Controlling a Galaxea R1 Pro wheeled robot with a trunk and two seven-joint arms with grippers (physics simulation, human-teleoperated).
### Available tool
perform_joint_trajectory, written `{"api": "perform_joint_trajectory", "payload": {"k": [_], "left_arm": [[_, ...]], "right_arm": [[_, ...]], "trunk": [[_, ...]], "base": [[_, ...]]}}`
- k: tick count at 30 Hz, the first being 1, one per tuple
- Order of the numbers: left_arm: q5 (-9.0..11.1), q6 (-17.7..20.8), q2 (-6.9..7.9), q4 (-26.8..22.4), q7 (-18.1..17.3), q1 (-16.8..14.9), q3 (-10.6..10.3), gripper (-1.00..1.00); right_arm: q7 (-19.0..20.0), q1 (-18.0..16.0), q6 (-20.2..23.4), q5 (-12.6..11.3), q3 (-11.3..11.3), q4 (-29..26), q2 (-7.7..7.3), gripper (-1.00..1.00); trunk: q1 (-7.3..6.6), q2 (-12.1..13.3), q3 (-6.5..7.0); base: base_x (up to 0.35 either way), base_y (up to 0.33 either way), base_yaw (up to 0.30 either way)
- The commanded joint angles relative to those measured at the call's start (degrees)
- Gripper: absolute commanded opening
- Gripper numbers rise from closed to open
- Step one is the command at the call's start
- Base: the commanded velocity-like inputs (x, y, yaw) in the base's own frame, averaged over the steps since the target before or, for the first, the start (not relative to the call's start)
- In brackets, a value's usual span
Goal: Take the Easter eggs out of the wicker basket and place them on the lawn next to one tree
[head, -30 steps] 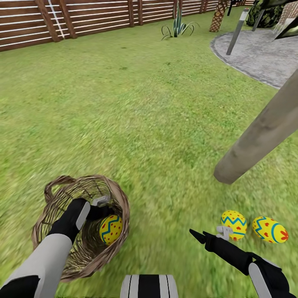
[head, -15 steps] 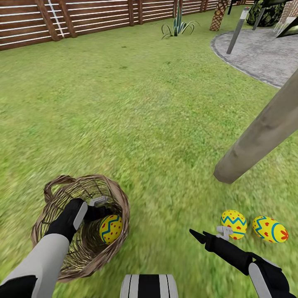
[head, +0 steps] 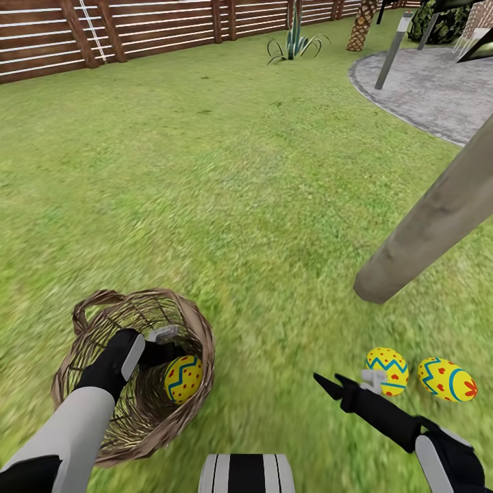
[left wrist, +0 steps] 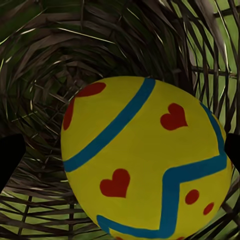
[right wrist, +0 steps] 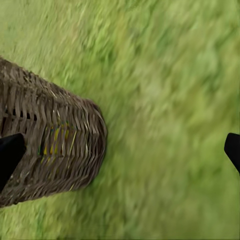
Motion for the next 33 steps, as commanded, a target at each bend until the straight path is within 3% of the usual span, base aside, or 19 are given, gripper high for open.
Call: {"api": "perform_joint_trajectory", "payload": {"k": [1, 12, 33], "left_arm": [[0.03, 0.3, -0.01, 0.02, -0.14, -0.03, 0.15, 1.0], [-0.05, 0.6, -0.01, 0.14, -0.27, -0.02, 0.15, 1.0], [-0.31, 0.69, -0.01, 0.12, -0.57, 0.01, -0.03, 1.0]], "right_arm": [[0.8, 0.5, -0.69, -0.38, -0.15, -0.52, -0.01, 1.0], [8.39, 3.0, -3.01, -0.48, -0.87, -2.74, -0.04, 1.0], [9.75, 3.12, -3.01, -0.44, -1.7, -2.76, -0.04, 1.0]], "trunk": [[-0.01, -0.01, -0.04], [-0.01, -0.01, -0.04], [-0.01, -0.01, -0.04]], "base": [[0.0, 0.0, 0.0], [0.0, 0.0, 0.0], [0.0, 0.0, 0.0]]}}
